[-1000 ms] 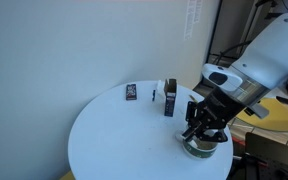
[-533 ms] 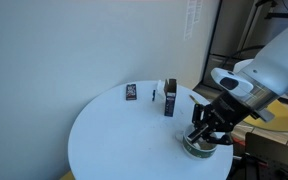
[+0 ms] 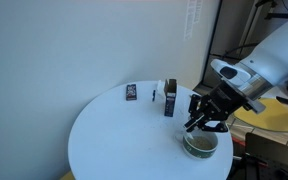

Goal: Pick up the spoon and scoop some of the contents in the bowl

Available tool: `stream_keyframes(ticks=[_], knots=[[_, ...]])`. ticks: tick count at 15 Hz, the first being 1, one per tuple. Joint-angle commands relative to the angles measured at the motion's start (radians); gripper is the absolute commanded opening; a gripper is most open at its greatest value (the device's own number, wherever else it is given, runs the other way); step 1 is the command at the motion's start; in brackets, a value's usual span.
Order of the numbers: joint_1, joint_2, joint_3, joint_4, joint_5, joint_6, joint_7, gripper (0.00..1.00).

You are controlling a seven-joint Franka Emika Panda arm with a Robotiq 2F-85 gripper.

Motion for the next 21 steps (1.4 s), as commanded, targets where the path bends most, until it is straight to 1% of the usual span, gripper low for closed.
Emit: stream_keyframes(ticks=[1,4,9,11,15,21], knots=[[0.069,0.000,-0.087,0.001,0.046,0.021,-0.061,0.03],[0.104,-0.004,-0.132,0.001,0.072,0.013,-0.079,0.03],[0.175,0.010,-0.204,0.000,0.129,0.029,-0.143,0.03],[0.189,0.017,-0.221,0.000,0.145,0.030,-0.154,0.03],[0.195,0.033,-0.237,-0.001,0.159,0.023,-0.161,0.03],[0.184,0.058,-0.220,-0.001,0.161,0.021,-0.152,0.03]])
